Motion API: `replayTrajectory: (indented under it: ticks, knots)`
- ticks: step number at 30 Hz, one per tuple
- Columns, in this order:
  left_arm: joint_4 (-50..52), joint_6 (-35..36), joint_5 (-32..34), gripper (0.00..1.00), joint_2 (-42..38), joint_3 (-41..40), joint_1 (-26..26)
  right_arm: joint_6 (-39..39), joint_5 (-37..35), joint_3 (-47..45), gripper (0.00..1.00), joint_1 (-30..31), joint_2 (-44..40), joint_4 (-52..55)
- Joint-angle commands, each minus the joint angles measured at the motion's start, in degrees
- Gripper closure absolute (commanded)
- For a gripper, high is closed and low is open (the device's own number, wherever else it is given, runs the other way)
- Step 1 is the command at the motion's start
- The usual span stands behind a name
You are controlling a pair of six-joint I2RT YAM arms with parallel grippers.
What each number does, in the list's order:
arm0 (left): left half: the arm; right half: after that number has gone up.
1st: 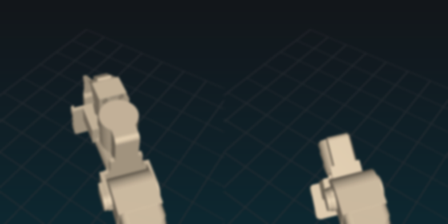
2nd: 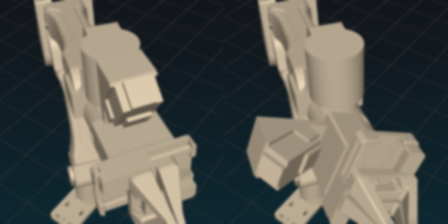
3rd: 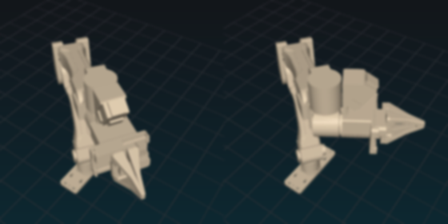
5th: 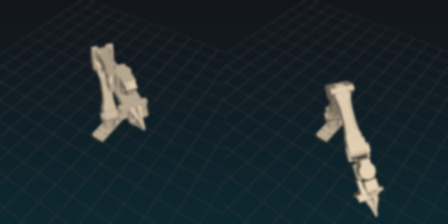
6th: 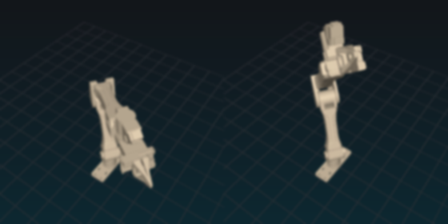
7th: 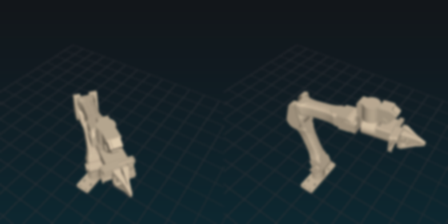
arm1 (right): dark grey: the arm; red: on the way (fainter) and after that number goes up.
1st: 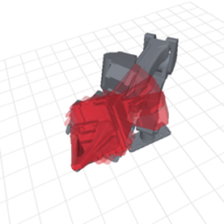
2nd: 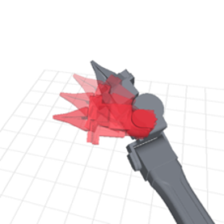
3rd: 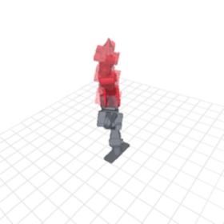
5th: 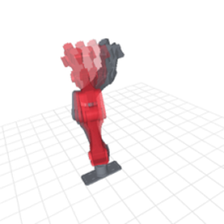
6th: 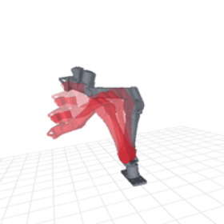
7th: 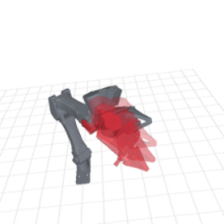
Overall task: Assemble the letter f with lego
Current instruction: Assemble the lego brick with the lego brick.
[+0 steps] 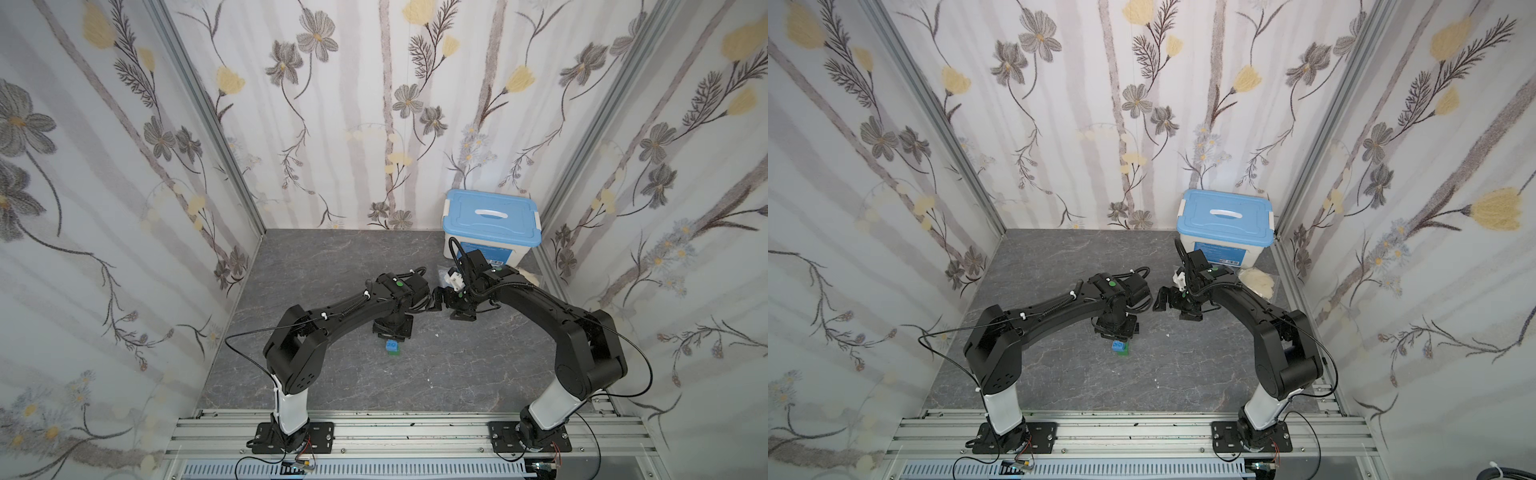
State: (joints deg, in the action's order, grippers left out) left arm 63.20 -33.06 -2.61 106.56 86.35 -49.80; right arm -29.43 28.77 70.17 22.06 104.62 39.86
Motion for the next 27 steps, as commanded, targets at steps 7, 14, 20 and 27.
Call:
replayTrajectory:
  ticks: [7,14,20,27]
  knots:
    - [2.49,-2.67,1.44,1.0,0.57,0.49,-0.9,0.64,3.21,-0.65,0.01,-0.5,-0.45,-3.81]
    - [2.51,-2.98,1.65,1.0,2.9,1.93,-1.82,0.63,4.01,-1.22,0.0,-0.96,-0.64,-4.13]
    - [3.07,-4.1,2.7,1.0,4.01,2.4,-2.13,0.68,4.89,-1.84,0.0,-1.15,-0.73,-4.61]
    - [3.11,-4.9,3.4,1.0,4.33,2.16,-2.33,0.44,5.59,-2.06,0.01,-1.52,-0.38,-5.16]
